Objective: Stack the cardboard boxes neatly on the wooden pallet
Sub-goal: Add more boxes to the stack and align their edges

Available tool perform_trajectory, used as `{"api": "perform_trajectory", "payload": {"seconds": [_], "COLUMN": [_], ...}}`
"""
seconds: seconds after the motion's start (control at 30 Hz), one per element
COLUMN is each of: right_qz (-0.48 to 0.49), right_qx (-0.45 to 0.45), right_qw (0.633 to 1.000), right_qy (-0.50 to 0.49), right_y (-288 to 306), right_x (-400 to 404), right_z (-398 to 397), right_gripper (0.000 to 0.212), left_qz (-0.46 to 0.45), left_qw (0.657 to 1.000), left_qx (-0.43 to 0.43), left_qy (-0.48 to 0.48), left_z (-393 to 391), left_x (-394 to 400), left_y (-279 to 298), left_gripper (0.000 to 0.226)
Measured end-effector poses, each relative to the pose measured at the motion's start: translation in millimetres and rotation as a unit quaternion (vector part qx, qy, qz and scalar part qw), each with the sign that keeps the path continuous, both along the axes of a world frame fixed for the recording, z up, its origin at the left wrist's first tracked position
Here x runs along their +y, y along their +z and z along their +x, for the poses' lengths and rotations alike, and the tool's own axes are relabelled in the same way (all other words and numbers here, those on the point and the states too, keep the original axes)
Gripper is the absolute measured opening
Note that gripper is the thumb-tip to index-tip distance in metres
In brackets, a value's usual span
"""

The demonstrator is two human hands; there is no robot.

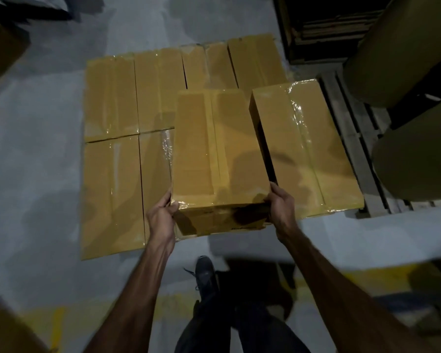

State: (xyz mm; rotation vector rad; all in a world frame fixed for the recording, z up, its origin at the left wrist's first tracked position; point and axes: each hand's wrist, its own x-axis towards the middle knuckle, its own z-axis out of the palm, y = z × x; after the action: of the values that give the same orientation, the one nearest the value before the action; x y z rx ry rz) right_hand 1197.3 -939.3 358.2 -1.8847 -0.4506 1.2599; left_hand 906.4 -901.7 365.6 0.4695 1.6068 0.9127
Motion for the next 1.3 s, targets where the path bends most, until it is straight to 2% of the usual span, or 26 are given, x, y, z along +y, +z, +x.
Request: {"api": "perform_trajectory", "payload": {"seconds": [0.2, 0.43, 0.6, 0.7, 0.87, 0.93, 1.07, 1.2, 1.3], "right_qz": [-0.033, -0.071, -0.094, -0.112, -0.102, -0.097, -0.091, -0.092, -0.097], "right_qx": [-0.035, -0.096, -0.090, -0.085, -0.101, -0.108, -0.148, -0.159, -0.162], "right_qw": [0.999, 0.990, 0.984, 0.980, 0.975, 0.971, 0.958, 0.944, 0.938], "right_qy": [0.014, 0.074, 0.120, 0.140, 0.171, 0.191, 0.228, 0.274, 0.290], "right_y": [-44.1, -39.5, -51.3, -64.3, -87.5, -97.2, -58.9, -48.5, -50.5], "right_x": [-1.9, -6.2, -11.4, -15.4, -27.9, -32.6, -35.7, -45.9, -51.2], "right_z": [9.4, 11.0, 17.3, 26.4, 44.3, 52.3, 45.1, 44.3, 46.8], "right_gripper": [0.047, 0.059, 0.043, 0.066, 0.076, 0.070, 0.028, 0.036, 0.041], "left_qz": [-0.021, -0.049, -0.077, -0.088, -0.110, -0.109, -0.093, -0.092, -0.097], "left_qw": [1.000, 0.998, 0.994, 0.991, 0.987, 0.986, 0.985, 0.983, 0.981], "left_qx": [-0.010, -0.014, -0.015, -0.020, 0.012, 0.023, 0.034, 0.050, 0.057], "left_qy": [-0.018, -0.044, -0.078, -0.101, -0.119, -0.127, -0.140, -0.152, -0.155], "left_z": [11.0, 27.5, 29.5, 36.5, 36.6, 35.0, 36.9, 41.6, 47.6], "left_x": [-4.0, -15.0, -25.3, -29.2, -31.5, -30.7, -32.4, -41.6, -49.9], "left_y": [-31.1, -53.9, -68.1, -65.4, -79.8, -77.5, -67.8, -70.3, -68.6], "left_gripper": [0.061, 0.070, 0.075, 0.073, 0.063, 0.061, 0.059, 0.072, 0.072]}}
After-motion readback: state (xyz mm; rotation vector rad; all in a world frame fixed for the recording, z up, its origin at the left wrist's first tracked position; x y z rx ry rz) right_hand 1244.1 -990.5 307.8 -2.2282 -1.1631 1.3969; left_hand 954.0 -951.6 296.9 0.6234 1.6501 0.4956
